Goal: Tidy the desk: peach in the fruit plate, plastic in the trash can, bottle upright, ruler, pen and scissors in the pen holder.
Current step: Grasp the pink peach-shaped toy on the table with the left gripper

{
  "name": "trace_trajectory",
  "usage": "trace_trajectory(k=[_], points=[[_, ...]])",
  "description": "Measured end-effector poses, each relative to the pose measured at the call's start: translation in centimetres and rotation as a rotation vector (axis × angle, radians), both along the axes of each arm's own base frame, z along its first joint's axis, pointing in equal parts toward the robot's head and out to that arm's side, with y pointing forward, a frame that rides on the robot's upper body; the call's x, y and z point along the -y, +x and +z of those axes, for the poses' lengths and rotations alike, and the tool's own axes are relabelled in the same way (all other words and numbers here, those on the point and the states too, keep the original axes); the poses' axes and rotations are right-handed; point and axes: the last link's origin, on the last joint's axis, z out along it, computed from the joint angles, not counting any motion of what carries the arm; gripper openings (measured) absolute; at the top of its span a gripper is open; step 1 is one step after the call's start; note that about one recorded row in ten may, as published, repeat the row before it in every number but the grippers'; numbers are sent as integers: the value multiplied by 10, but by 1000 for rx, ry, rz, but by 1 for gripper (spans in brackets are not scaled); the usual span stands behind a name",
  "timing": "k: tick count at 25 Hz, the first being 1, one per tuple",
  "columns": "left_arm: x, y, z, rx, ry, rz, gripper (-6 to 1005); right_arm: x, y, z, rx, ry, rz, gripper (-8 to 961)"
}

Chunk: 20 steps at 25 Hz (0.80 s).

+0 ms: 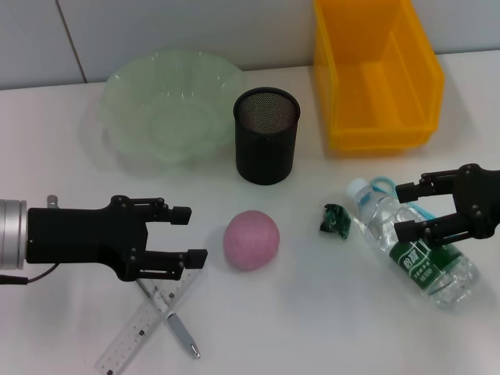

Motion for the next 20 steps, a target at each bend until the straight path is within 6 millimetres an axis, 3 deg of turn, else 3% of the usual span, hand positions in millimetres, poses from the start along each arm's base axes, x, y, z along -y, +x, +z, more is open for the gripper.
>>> trace_trajectory(k=[15,20], points=[[-3,3,0,-6,15,-14,767,1,2,-1,17,-13,-3,826],[-15,7,-13,-56,60,-22,766,2,3,-1,16,-10,-8,823]])
